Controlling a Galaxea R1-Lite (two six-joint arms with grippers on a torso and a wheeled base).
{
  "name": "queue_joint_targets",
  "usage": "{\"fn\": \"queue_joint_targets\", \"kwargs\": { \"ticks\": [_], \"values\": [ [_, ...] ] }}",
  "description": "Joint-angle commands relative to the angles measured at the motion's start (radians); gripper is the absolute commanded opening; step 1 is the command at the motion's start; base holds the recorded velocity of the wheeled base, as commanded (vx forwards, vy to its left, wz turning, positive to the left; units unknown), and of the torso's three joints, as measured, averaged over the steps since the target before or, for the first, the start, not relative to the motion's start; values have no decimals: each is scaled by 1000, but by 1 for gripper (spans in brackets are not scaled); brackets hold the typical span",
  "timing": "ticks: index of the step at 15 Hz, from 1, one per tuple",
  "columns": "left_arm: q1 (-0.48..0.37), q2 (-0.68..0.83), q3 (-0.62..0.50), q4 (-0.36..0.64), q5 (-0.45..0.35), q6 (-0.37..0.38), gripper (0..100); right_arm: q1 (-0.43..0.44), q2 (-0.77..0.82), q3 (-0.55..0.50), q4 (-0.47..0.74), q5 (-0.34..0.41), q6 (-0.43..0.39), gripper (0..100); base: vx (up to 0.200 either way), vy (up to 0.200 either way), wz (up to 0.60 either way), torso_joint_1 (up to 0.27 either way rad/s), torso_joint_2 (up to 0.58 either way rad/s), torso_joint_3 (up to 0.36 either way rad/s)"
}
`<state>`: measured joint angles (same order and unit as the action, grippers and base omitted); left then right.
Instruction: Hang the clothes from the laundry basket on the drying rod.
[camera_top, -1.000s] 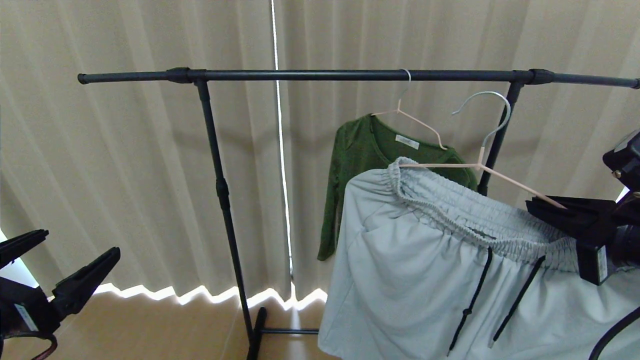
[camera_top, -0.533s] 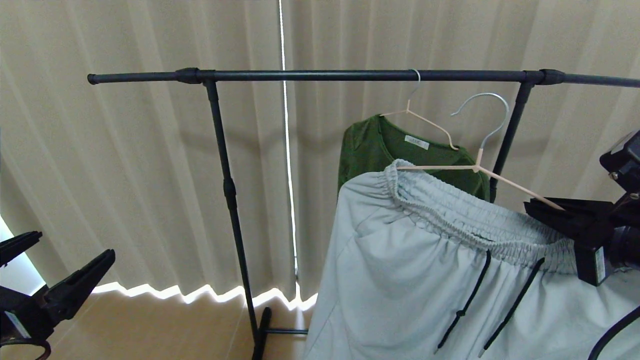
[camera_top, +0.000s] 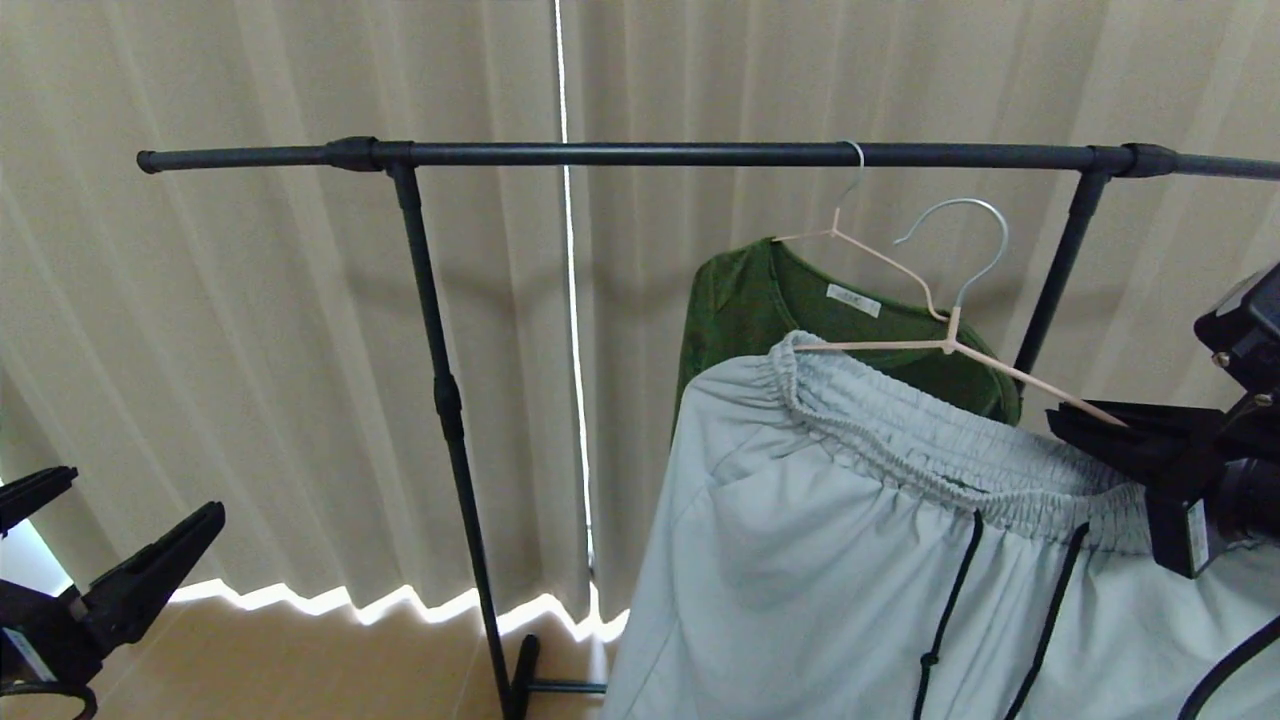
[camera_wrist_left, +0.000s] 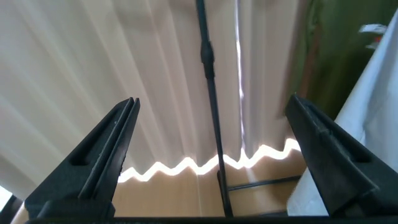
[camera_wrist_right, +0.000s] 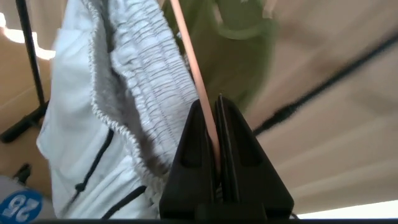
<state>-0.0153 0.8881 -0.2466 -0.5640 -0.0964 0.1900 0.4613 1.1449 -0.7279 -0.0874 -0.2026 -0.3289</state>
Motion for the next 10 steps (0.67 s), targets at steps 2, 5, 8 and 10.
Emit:
{"fn": "queue_joint_targets", "kwargs": {
  "ticks": [2, 5, 8, 10],
  "values": [
    [0, 3, 4, 0, 0, 0, 100, 0, 1, 10, 0, 0, -1, 0, 200, 0, 0, 2, 5, 0],
    [0, 3, 6, 0, 0, 0, 100, 2, 3, 10, 0, 2, -1, 0, 200, 0, 0, 2, 1, 1],
    [-2, 3, 6, 0, 0, 0, 100, 19, 53, -51, -2, 3, 1, 0, 67, 0, 0, 1, 1, 2],
    [-2, 2, 6, 0, 0, 0, 100, 42, 118, -151, 2, 2, 2, 0, 0, 0, 0, 0, 0, 0]
  ]
}}
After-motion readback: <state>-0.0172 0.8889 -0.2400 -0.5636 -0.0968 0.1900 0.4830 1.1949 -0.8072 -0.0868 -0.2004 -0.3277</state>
